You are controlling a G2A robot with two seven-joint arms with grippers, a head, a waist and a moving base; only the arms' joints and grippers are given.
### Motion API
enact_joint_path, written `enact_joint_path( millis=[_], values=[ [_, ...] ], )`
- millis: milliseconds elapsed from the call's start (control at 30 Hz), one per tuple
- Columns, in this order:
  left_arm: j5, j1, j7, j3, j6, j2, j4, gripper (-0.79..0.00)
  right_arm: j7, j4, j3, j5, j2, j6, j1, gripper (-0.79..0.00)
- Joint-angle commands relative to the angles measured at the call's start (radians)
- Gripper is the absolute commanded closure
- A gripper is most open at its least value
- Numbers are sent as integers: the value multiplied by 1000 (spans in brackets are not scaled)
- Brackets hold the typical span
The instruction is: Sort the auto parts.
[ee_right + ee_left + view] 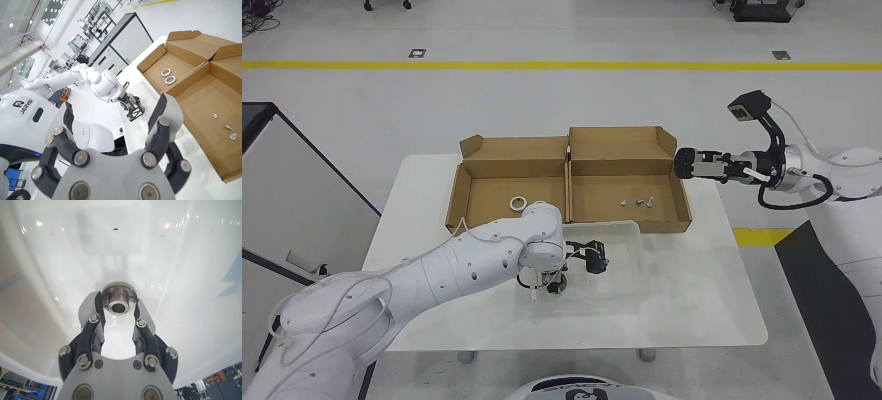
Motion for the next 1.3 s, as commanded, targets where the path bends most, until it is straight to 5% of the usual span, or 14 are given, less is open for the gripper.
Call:
enact_joint_path(
  millis=[0, 700, 967, 1000, 1033, 1267],
  values=[
    [0, 0, 0, 0, 0, 0, 0, -332, 0, 0, 0, 0, 0, 0, 0, -785],
    [2, 6, 0, 0, 1, 1, 0, -305, 0, 0, 0, 0, 0, 0, 0, -785],
    [15, 15, -2, 0, 2, -3, 12, -203, 0, 0, 0, 0, 0, 0, 0, -785],
    [16, 15, -2, 0, 3, -4, 13, -58, 0, 0, 0, 0, 0, 0, 0, -785],
    [18, 14, -2, 0, 2, -4, 13, 0, 0, 0, 0, 0, 0, 0, 0, -785],
    [-8, -29, -13, 0, 13, 2, -6, 0, 0, 0, 0, 0, 0, 0, 0, -785]
  ],
)
